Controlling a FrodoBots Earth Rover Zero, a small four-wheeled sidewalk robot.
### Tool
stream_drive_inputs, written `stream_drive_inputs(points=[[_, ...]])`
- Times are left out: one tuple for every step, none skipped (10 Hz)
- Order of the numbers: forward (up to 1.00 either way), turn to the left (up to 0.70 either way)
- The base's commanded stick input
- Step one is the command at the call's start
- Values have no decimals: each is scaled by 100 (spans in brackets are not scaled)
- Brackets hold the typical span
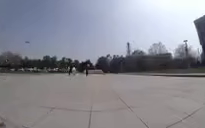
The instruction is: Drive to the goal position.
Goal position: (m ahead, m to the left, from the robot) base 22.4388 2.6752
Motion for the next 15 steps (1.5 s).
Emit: stream_drive_inputs(points=[[100, 0], [100, 0], [100, 0], [100, 0], [100, 0], [100, 0], [100, 0], [100, 0], [100, 0], [100, 0], [100, 0], [100, 0], [100, 0], [100, 0], [100, 0]])
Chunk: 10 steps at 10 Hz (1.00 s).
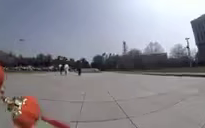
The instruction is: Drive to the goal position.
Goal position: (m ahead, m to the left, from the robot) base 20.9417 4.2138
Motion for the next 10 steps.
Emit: stream_drive_inputs(points=[[100, 0], [100, 0], [100, 0], [100, 0], [100, 0], [100, 0], [100, 0], [100, 0], [100, 0], [100, 0]])
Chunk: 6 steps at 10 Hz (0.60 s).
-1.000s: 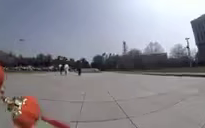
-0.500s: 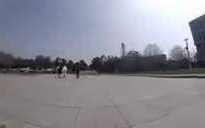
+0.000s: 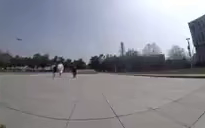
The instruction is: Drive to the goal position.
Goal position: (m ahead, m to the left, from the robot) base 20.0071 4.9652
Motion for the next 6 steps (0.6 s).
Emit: stream_drive_inputs(points=[[100, 0], [100, 0], [100, 0], [100, 4], [100, 9], [100, 14]])
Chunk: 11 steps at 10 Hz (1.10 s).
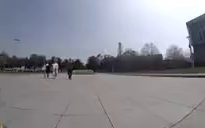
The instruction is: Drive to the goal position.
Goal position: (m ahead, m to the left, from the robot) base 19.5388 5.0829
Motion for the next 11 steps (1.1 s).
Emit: stream_drive_inputs(points=[[100, 18], [100, 23], [100, 28], [100, 33], [100, 37], [100, 31], [100, 12], [100, 0], [100, 0], [100, 0], [100, 0]])
